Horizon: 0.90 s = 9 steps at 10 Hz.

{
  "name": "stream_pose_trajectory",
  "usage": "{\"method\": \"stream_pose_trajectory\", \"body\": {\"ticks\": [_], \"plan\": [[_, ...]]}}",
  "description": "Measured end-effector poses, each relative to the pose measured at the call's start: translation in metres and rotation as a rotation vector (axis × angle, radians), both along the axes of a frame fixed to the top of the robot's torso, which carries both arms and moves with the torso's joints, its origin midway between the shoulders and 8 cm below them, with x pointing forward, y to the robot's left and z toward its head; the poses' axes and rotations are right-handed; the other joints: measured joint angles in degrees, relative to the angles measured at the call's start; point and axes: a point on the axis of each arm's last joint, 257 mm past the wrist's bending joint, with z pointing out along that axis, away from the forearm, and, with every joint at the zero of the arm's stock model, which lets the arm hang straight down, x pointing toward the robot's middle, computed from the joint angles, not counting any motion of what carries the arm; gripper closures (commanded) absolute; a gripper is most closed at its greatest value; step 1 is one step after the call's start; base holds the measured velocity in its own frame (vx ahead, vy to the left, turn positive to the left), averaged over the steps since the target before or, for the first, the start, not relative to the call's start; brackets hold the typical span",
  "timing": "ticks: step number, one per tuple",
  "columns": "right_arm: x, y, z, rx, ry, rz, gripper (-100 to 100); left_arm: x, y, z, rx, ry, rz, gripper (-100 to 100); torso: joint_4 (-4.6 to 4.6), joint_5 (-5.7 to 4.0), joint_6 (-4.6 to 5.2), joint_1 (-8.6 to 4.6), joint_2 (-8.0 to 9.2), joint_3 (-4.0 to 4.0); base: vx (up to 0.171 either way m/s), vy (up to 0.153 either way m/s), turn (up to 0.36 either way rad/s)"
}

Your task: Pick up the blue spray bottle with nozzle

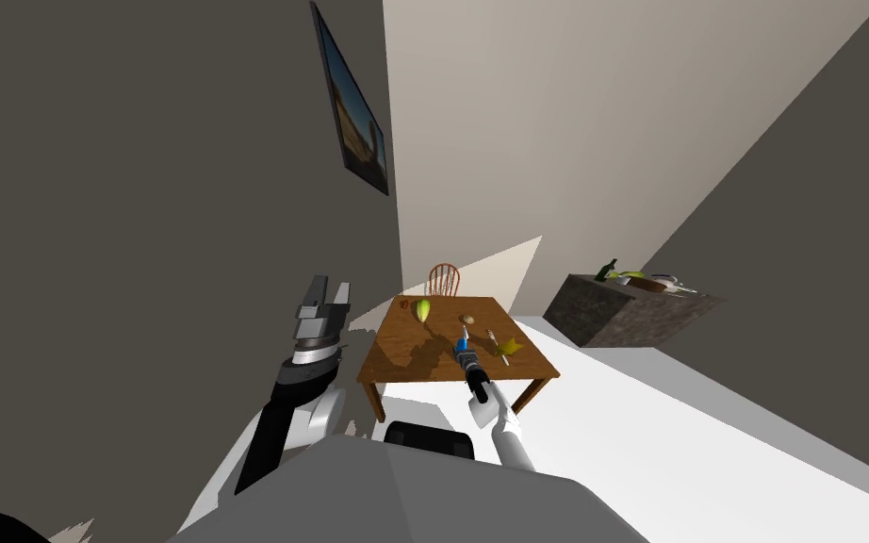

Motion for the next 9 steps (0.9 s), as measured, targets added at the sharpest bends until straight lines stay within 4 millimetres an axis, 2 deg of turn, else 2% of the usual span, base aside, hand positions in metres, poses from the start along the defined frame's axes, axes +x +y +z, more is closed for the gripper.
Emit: {"method": "stream_pose_trajectory", "body": {"ticks": [1, 3, 6, 7, 9], "plan": [[0.009, 0.007, 0.007, 0.009, -0.019, 0.019, -100, 0.000, 0.000, 0.000, 0.000, 0.000, 0.000, 0, 0.00, 0.01, 0.05, 0.06, -0.04, -0.02, 0.015, 0.043, -0.348], [0.014, 0.017, 0.015, 0.038, -0.046, 0.028, -100, 0.000, 0.000, 0.000, 0.000, 0.000, 0.000, 0, -0.01, 0.02, -0.02, 0.13, -0.05, -0.03, 0.005, 0.020, -0.003], [0.015, 0.018, 0.016, -0.012, -0.060, 0.048, -100, 0.000, 0.000, 0.000, 0.000, 0.000, 0.000, 0, 0.00, -0.01, 0.00, -0.03, 0.00, 0.00, -0.002, -0.004, 0.002], [0.015, 0.018, 0.016, -0.016, -0.061, 0.049, 100, 0.000, 0.000, 0.000, 0.000, 0.000, 0.000, 0, 0.00, -0.01, -0.01, -0.02, 0.00, 0.00, 0.000, 0.000, 0.000], [0.015, 0.019, 0.017, -0.015, -0.062, 0.050, 100, 0.000, 0.000, 0.000, 0.000, 0.000, 0.000, 0, -0.02, 0.00, 0.01, -0.02, -0.02, -0.02, 0.000, 0.000, 0.000]]}}
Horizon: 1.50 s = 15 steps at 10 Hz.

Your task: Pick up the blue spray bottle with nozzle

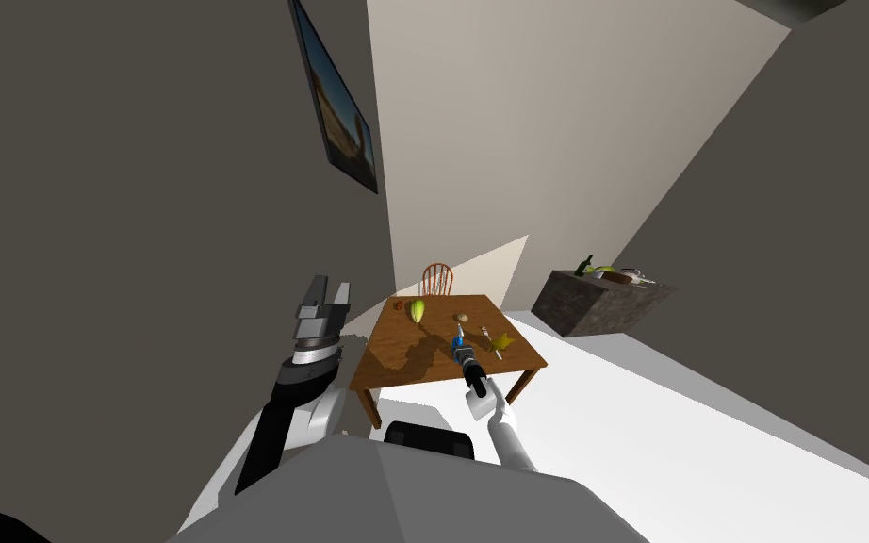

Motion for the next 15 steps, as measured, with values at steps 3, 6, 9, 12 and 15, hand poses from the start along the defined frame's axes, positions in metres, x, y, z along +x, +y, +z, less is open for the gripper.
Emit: {"method": "stream_pose_trajectory", "body": {"ticks": [3, 6, 9, 12, 15], "plan": [[0.000, 0.000, 0.000, 0.000, 0.000, 0.000, 0, 0.000, 0.000, 0.000, 0.000, 0.000, 0.000, 0, 0.00, 0.00, 0.00, 0.00, -0.02, -0.01, 0.000, 0.000, 0.000], [-0.009, -0.016, -0.008, -0.033, 0.027, -0.028, 100, 0.000, 0.000, 0.000, 0.000, 0.000, 0.000, 0, -0.36, -0.24, -0.33, 0.02, -0.12, -0.24, -0.003, -0.039, 0.246], [-0.013, -0.017, -0.013, -0.014, 0.050, -0.036, 100, 0.000, 0.000, 0.000, 0.000, 0.000, 0.000, 0, -0.67, -0.25, -0.21, 0.11, -0.26, -0.46, -0.004, -0.006, 0.105], [-0.026, -0.038, -0.023, -0.025, 0.089, -0.087, 100, 0.000, 0.000, 0.000, 0.000, 0.000, 0.000, 0, -1.21, -0.52, -0.34, 0.01, -0.37, -0.79, -0.007, -0.025, 0.127], [-0.038, -0.057, -0.035, -0.044, 0.121, -0.135, 100, 0.000, 0.000, 0.000, 0.000, 0.000, 0.000, 0, -1.76, -0.85, -0.57, -0.07, -0.68, -1.22, -0.013, -0.030, 0.253]]}}
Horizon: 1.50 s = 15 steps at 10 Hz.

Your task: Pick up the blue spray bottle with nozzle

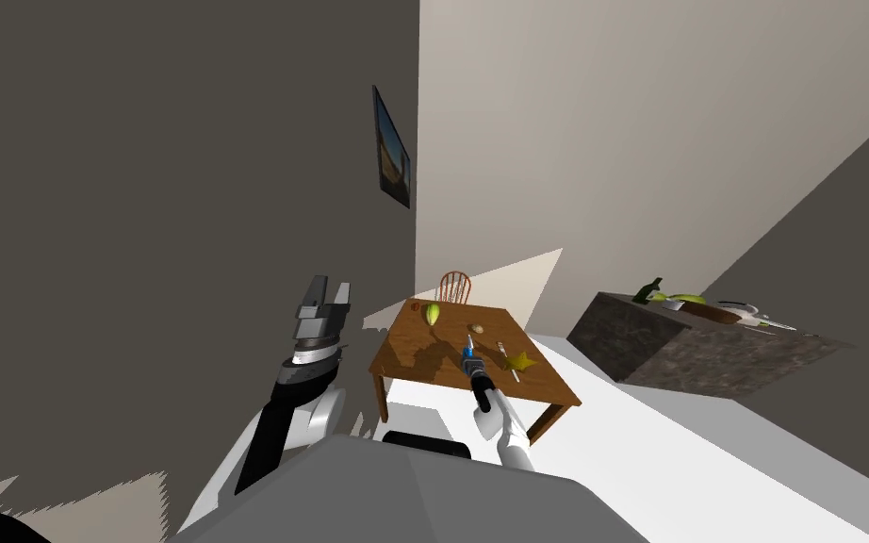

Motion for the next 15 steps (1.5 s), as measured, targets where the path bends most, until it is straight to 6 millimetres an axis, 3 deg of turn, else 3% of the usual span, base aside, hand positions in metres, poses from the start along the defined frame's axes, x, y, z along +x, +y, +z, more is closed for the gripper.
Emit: {"method": "stream_pose_trajectory", "body": {"ticks": [5, 7, 10, 12, 15], "plan": [[-0.008, -0.006, -0.005, 0.033, 0.023, -0.029, 100, 0.000, 0.000, 0.000, 0.000, 0.000, 0.000, 0, -0.21, -0.02, 0.16, 0.02, -0.34, -0.27, -0.005, -0.003, 0.054], [-0.019, -0.024, -0.009, 0.003, 0.041, -0.076, 100, 0.000, 0.000, 0.000, 0.000, 0.000, 0.000, 0, -0.33, -0.19, 0.03, -0.15, -0.40, -0.36, -0.015, -0.037, 0.203], [-0.024, -0.030, -0.011, 0.022, 0.048, -0.100, 100, 0.000, 0.000, 0.000, 0.000, 0.000, 0.000, 0, -0.41, -0.17, 0.14, -0.02, -0.62, -0.51, -0.002, -0.006, 0.096], [-0.036, -0.050, -0.015, -0.018, 0.055, -0.137, 100, 0.000, 0.000, 0.000, 0.000, 0.000, 0.000, 0, -0.59, -0.35, 0.08, -0.29, -0.70, -0.63, -0.017, -0.034, 0.204], [-0.040, -0.055, -0.015, 0.005, 0.061, -0.176, 100, 0.000, 0.000, 0.000, 0.000, 0.000, 0.000, 0, -0.62, -0.32, 0.18, -0.17, -0.84, -0.72, -0.008, -0.006, 0.097]]}}
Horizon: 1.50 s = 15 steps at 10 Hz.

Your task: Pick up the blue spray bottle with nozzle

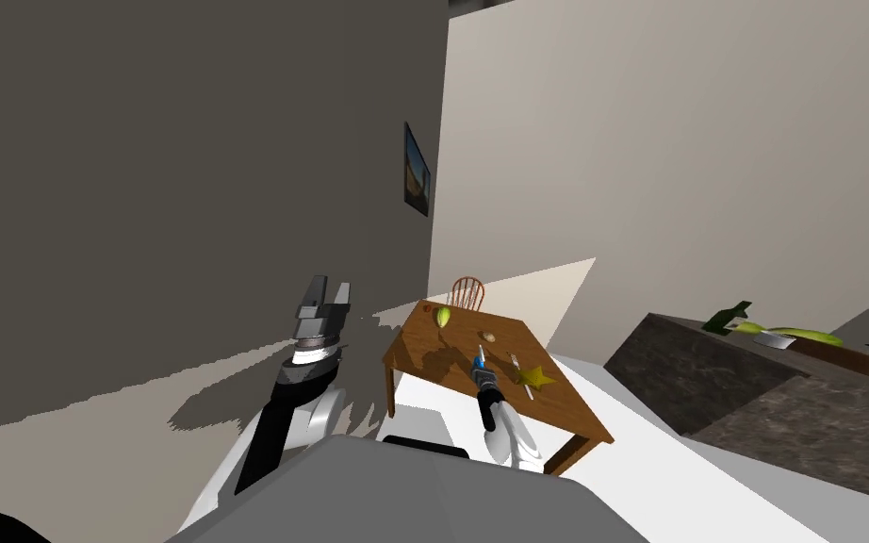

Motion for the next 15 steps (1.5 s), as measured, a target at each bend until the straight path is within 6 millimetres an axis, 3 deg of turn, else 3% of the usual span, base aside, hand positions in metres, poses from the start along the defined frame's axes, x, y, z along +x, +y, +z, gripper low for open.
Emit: {"method": "stream_pose_trajectory", "body": {"ticks": [2, 5, 11, 15], "plan": [[-0.013, -0.020, 0.000, -0.041, 0.007, -0.046, 100, 0.000, 0.000, 0.000, 0.000, 0.000, 0.000, 0, -0.01, -0.08, -0.06, -0.17, 0.04, 0.02, -0.016, -0.032, 0.203], [-0.016, -0.026, 0.001, -0.009, -0.003, -0.084, 100, 0.000, 0.000, 0.000, 0.000, 0.000, 0.000, 0, -0.04, -0.08, -0.02, -0.02, -0.07, -0.05, -0.008, -0.006, 0.087], [-0.046, -0.070, 0.013, -0.049, -0.029, -0.215, 100, 0.000, 0.000, 0.000, 0.000, 0.000, 0.000, 0, 0.02, -0.12, -0.06, -0.21, 0.05, 0.03, -0.017, -0.022, 0.193], [-0.046, -0.076, 0.018, -0.031, -0.055, -0.247, 100, 0.000, 0.000, 0.000, 0.000, 0.000, 0.000, 0, 0.00, -0.07, -0.03, -0.01, -0.09, -0.04, -0.005, -0.004, 0.076]]}}
